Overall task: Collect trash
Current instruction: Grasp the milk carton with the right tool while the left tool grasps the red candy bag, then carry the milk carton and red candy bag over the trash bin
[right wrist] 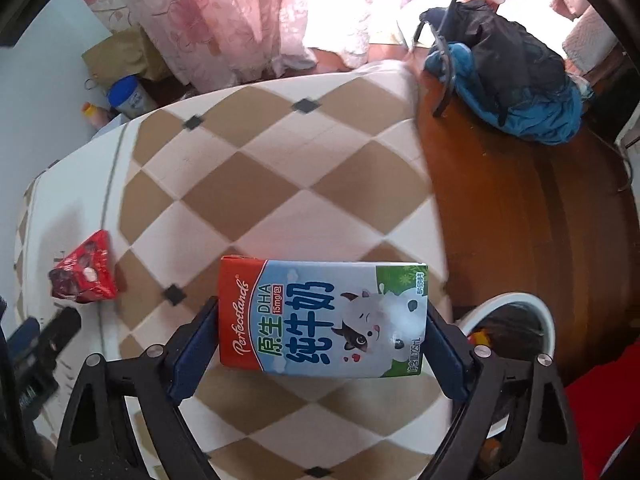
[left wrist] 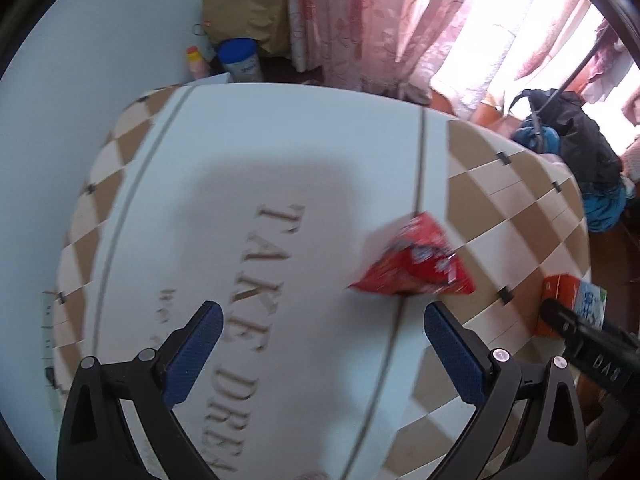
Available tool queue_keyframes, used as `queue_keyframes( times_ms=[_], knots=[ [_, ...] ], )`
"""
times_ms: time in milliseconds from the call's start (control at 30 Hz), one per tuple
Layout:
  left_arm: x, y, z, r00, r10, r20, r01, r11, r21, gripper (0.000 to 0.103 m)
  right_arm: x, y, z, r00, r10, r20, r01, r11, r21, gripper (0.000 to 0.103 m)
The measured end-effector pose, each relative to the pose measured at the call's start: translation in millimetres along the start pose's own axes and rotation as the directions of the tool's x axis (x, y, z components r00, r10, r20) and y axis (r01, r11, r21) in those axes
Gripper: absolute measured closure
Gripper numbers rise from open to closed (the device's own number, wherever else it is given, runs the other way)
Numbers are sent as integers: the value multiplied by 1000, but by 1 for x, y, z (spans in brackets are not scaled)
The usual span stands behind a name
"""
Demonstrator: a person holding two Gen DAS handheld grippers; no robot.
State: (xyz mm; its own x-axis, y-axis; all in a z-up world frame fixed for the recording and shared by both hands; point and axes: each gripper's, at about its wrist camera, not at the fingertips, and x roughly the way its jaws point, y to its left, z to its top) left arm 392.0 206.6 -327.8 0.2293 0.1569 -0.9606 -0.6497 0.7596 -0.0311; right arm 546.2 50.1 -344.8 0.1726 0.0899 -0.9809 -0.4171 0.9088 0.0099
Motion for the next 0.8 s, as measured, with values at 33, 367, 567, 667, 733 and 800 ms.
queue_keyframes(
  times_ms=[33,367,567,667,733,800],
  knots=[
    [3,-4,3,1000,-22,-7,22,1000,1,1,0,-4,1,1000,-1,1,1,1000,1,10],
    [15,-27,20,999,-44,32,42,997,63,64,-2,-14,-1,999,-9,39,10,1000,-23,10],
    [-8,-19,6,996,-13,91,5,995,96,69,-19,-8,-17,996,11,84,-7,999,-49,10],
    [-31,-12,-7,991,-2,134,-12,995,98,69,-40,-4,-30,992,28,123,-21,998,-60,10],
    [-47,-8,-13,986,5,164,-22,995,100,69,-58,-5,-41,987,47,156,-38,997,-60,10],
    [-70,-4,-25,980,3,198,-25,994,107,69,-77,-6,-53,981,66,184,-56,997,-60,10]
  ],
)
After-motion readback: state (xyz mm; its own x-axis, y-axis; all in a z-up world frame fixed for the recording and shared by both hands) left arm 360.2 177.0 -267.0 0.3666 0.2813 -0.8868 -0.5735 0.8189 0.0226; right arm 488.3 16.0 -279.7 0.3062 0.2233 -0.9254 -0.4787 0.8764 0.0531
